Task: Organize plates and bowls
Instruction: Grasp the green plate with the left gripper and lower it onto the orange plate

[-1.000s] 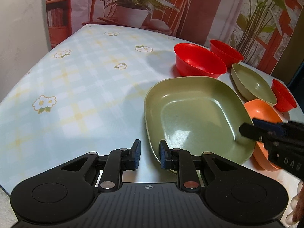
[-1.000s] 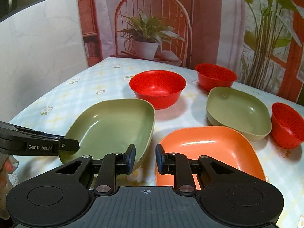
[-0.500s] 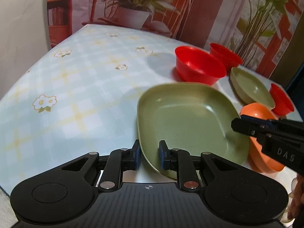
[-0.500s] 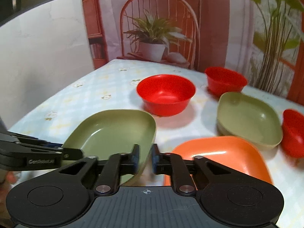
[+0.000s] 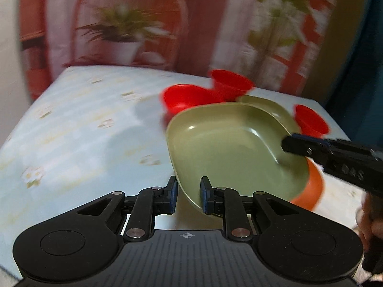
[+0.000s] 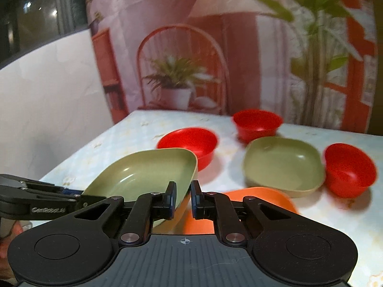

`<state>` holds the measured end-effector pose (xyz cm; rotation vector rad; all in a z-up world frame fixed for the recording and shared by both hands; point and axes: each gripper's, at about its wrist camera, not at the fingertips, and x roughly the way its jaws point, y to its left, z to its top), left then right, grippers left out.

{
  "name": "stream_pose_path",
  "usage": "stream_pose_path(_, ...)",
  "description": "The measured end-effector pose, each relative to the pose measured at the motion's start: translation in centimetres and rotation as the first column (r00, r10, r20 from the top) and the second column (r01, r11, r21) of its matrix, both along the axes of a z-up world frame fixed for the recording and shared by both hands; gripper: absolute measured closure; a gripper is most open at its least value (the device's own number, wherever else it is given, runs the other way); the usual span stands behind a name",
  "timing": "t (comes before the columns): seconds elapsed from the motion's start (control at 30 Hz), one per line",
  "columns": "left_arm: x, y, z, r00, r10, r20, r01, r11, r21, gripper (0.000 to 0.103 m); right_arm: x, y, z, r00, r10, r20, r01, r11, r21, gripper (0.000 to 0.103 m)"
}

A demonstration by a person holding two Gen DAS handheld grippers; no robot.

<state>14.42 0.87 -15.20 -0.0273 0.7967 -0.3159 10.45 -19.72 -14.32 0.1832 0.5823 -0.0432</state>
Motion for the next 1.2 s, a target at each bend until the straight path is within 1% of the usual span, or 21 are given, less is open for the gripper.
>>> stream_pose_path(0.1, 0.1, -2.6, 0.2, 0.995, -0.1, -0.01, 0.1, 0.995, 0.027, 0.082, -1.4, -2.3, 0.1, 0.998, -0.06, 0.023, 0.059, 0.998, 0.03, 0.091)
stream_pose_path(0.23, 0.9, -5.3, -0.3, 0.986, -0.159, -0.055, 0.162, 0.986, 0.04, 0.082, -2.9, -5.2, -0.3, 0.992, -0.128, 0.019, 0.127, 0.991, 0.053, 0.092)
stream_pose_path(0.3, 1.5, -6.4, -0.7, 0.982, -0.167, -0.089, 0.17, 0.985, 0.029, 0.082, -3.2, -6.2, -0.6, 0.989, -0.149, 0.018, 0.148, 0.988, 0.045, 0.092)
stream_pose_path(0.4, 2.0, -7.6, -1.3, 0.972, -0.185, -0.145, 0.186, 0.983, -0.008, 0.081, -3.4, -7.6, -1.1, 0.984, -0.176, 0.017, 0.176, 0.984, 0.038, 0.092)
stream_pose_path(0.53, 2.0, -8.9, -2.0, 0.961, -0.211, -0.18, 0.213, 0.977, -0.006, 0.081, -3.6, -9.3, -1.9, 0.979, -0.204, 0.007, 0.203, 0.977, 0.063, 0.092)
stream_pose_path(0.63, 2.2, -9.4, -2.4, 0.954, -0.216, -0.209, 0.219, 0.976, -0.008, 0.08, -3.6, -9.9, -2.7, 0.978, -0.21, -0.008, 0.21, 0.976, 0.054, 0.092)
stream_pose_path(0.83, 2.2, -10.1, -2.4, 0.95, -0.224, -0.218, 0.234, 0.972, 0.018, 0.08, -2.8, -10.2, -3.9, 0.979, -0.2, -0.042, 0.201, 0.98, 0.011, 0.092)
stream_pose_path(1.1, 2.3, -10.2, -2.2, 0.947, -0.229, -0.224, 0.238, 0.971, 0.012, 0.079, -2.4, -10.4, -4.3, 0.978, -0.199, -0.068, 0.2, 0.98, 0.002, 0.092)
stream_pose_path(1.13, 2.3, -10.2, -2.3, 0.947, -0.232, -0.222, 0.241, 0.97, 0.013, 0.079, -2.5, -10.4, -4.3, 0.977, -0.202, -0.07, 0.202, 0.979, 0.002, 0.092)
stream_pose_path(1.2, 2.2, -10.2, -2.3, 0.946, -0.241, -0.219, 0.249, 0.969, 0.009, 0.073, -2.6, -10.5, -4.4, 0.976, -0.206, -0.072, 0.207, 0.978, 0.004, 0.092)
